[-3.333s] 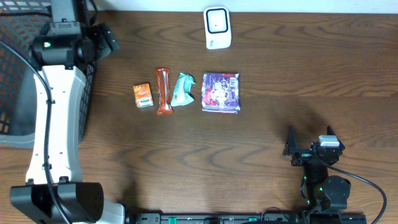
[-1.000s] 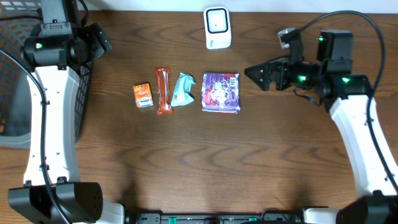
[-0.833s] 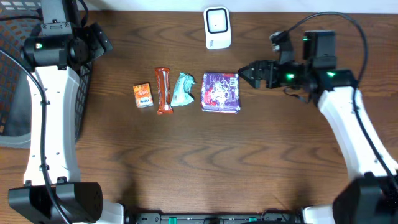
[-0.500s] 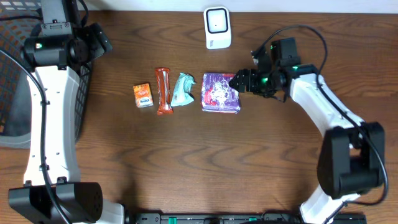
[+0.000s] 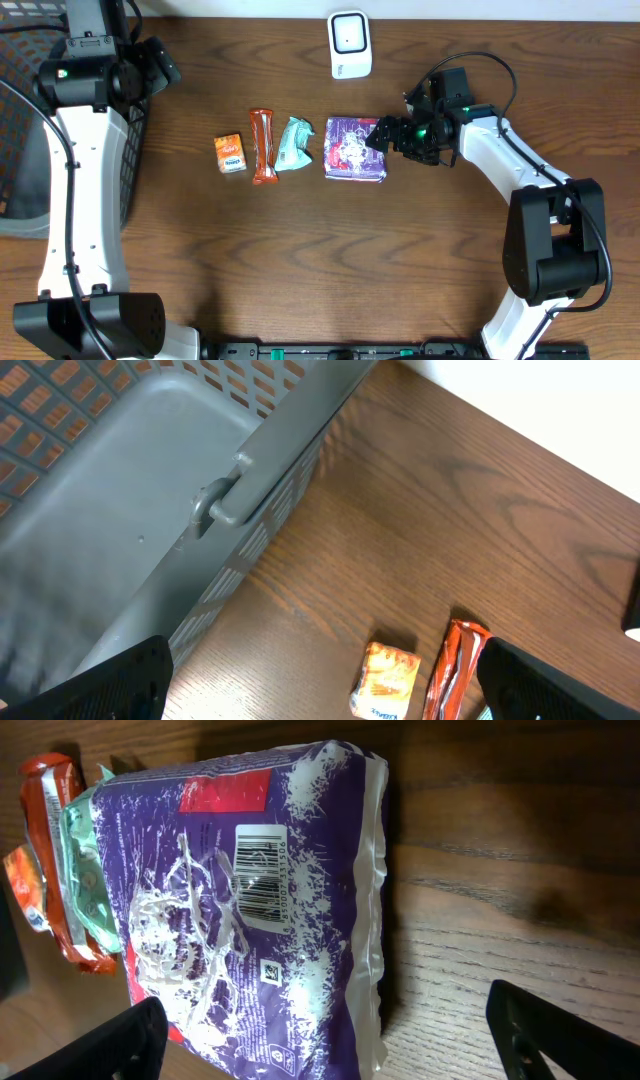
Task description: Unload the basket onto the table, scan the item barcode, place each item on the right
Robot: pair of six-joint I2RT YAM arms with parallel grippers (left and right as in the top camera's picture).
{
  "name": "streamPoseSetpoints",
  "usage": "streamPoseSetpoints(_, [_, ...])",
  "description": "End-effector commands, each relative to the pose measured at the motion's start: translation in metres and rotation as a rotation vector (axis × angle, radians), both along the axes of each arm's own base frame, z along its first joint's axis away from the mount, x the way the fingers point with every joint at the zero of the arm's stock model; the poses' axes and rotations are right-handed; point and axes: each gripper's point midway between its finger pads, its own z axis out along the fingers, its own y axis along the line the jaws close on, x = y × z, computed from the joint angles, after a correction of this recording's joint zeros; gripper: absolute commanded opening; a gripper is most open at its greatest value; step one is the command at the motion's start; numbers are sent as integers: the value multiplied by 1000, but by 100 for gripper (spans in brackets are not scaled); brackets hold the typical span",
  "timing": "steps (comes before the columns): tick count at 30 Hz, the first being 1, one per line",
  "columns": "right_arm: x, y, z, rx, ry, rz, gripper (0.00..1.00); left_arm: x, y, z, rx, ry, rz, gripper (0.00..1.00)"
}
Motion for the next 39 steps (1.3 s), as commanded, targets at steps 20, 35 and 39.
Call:
streamPoseSetpoints(20, [3,-14,-10,-97,6,-23,97,-4,9,8,12,-17,34,98])
streamPoseSetpoints(35, [-19,11,-18,42,65,123,79,-4,9,8,12,-17,34,98])
streamPoseSetpoints(39, [-20,11,-36,37,100,123,63,-4,9,8,12,-17,34,98])
